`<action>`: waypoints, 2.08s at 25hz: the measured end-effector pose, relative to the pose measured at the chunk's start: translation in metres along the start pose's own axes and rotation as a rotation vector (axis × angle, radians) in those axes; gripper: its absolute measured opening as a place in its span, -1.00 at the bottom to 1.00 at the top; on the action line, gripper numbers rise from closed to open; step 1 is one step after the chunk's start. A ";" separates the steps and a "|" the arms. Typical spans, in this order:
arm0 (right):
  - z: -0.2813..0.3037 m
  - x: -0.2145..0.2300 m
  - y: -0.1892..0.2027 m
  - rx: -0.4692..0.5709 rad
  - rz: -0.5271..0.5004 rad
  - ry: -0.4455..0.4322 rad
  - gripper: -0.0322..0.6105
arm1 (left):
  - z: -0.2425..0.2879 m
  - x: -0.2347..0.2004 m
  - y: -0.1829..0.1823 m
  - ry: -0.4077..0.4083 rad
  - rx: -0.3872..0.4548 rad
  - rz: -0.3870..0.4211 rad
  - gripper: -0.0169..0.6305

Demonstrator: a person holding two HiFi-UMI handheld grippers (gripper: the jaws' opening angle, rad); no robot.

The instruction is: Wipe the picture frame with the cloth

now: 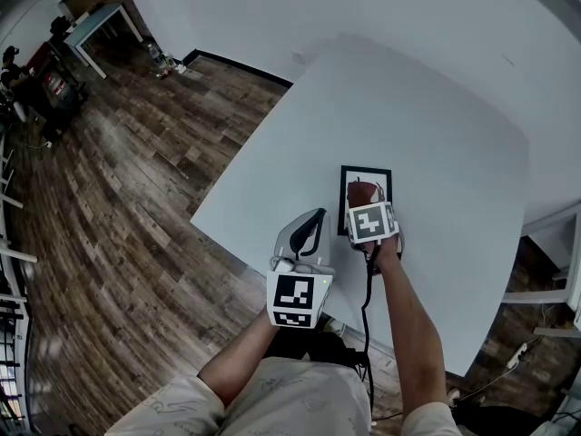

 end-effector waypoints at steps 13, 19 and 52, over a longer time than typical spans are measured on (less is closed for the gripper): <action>0.021 -0.042 0.016 -0.054 -0.082 -0.010 -0.56 | -0.003 -0.006 0.005 -0.012 -0.006 -0.013 -0.94; 0.017 -0.012 0.028 -0.069 -0.047 0.052 -0.56 | -0.001 0.000 0.007 0.009 -0.010 -0.013 -0.94; -0.031 0.058 0.055 0.052 0.131 0.142 -0.56 | 0.008 0.013 -0.007 0.039 0.009 0.014 -0.94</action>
Point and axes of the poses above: the fingertips, and each gripper's own axes: z forward along the fingers, x to its right, y out of its underside, the point moved 9 cm from there along -z, backward along the fingers, and after that the axes turned 7 degrees about -x, right-handed, at the moved point
